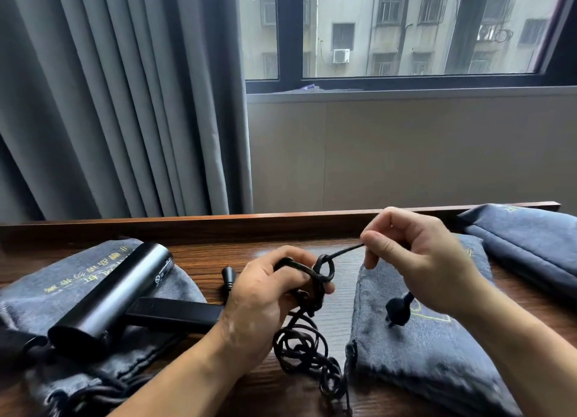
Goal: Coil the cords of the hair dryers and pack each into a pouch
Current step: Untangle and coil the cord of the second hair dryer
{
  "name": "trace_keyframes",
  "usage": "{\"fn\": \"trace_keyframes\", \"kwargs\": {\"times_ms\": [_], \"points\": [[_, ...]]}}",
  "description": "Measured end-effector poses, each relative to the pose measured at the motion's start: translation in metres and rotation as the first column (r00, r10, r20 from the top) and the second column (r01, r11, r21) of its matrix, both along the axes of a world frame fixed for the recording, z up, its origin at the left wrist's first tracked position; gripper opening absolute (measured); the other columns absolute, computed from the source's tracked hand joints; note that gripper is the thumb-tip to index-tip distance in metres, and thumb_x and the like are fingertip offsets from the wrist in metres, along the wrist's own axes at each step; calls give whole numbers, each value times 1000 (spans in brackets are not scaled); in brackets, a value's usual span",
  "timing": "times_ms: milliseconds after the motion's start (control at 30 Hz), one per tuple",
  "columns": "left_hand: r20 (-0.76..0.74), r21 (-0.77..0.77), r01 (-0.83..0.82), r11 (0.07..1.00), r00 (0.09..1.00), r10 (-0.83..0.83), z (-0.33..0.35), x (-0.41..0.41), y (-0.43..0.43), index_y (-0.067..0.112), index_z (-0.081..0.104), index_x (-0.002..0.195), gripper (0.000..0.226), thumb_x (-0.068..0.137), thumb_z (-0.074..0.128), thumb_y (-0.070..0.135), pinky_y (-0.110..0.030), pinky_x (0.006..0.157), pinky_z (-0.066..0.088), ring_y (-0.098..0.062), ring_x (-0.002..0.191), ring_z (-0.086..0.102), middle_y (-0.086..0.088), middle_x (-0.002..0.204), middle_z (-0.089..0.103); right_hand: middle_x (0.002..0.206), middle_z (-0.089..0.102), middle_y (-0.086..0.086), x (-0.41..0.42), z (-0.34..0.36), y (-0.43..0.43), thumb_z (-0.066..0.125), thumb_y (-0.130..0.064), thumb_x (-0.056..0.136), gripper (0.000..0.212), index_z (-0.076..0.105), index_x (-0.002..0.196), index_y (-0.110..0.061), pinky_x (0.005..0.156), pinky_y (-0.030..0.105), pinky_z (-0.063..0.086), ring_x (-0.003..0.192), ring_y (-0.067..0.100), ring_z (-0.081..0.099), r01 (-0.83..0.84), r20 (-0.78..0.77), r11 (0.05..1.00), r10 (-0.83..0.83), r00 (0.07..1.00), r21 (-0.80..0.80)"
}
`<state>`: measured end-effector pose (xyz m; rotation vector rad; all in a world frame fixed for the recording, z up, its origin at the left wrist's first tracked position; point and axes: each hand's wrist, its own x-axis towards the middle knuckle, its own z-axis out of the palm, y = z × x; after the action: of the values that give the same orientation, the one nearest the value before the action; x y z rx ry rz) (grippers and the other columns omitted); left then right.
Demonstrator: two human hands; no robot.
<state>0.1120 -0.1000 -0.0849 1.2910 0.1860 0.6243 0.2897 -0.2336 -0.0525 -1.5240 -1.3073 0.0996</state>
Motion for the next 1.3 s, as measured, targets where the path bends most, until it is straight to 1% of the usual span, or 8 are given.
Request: {"fn": "trace_keyframes", "kwargs": {"times_ms": [67,167,333,700,867,1033,1167,1300], "points": [[1,-4,-15,1000,1000,15,2,-1,0,8,75,86,26,72,53,7,-29,63,53,-29,79,66,-26,82,71,66,72,0,0,2,-3,69,-20,95,17,65,79,-23,50,39,41,53,32,55,9,63,997,-4,998,-76],[15,-3,-15,1000,1000,15,4,-4,-1,13,80,81,28,65,57,14,-28,64,54,-33,81,64,-25,81,72,63,70,-4,0,3,-6,69,-20,94,17,63,78,-25,52,29,42,51,14,55,33,154,986,-7,988,-164],[-48,64,-106,992,993,110,6,0,-4,16,77,80,19,81,64,30,-32,62,52,-35,79,65,-19,78,72,60,68,-6,-5,6,-7,69,-20,93,18,56,84,-27,52,23,39,49,8,50,20,203,973,28,979,-230],[-139,147,-88,985,984,108,8,1,-8,15,79,85,7,79,81,15,-33,70,58,-23,73,69,-10,81,73,62,65,-9,-11,6,-5,68,-26,95,20,56,111,-33,54,20,38,50,12,48,-72,284,954,157,946,-290],[-193,218,-38,975,978,81,4,2,-9,8,77,95,12,93,66,3,-26,70,56,-30,78,73,-20,88,75,63,63,-9,-17,4,0,67,-26,96,18,65,113,-32,57,13,37,53,8,50,-133,298,945,224,928,-298],[-189,127,-50,991,979,74,5,3,-10,9,74,88,16,96,61,3,-28,64,56,-26,72,70,-16,83,71,91,62,-15,-17,3,0,77,-29,85,21,76,105,-38,66,11,40,74,6,59,-89,343,969,166,925,-229],[-165,20,-178,984,970,179,7,9,-13,4,66,90,14,99,56,4,-27,59,54,-15,57,64,-10,71,63,82,59,-16,-17,5,-1,76,-22,90,15,65,94,-31,57,12,36,59,10,52,-54,283,959,136,949,-278],[-95,-155,-326,933,945,314,8,12,-8,7,61,89,18,104,49,7,-37,69,52,-17,60,65,-2,65,58,62,60,-10,-18,4,-3,59,-13,100,14,51,96,-24,42,15,39,46,8,48,-170,12,885,195,981,-433]]}}
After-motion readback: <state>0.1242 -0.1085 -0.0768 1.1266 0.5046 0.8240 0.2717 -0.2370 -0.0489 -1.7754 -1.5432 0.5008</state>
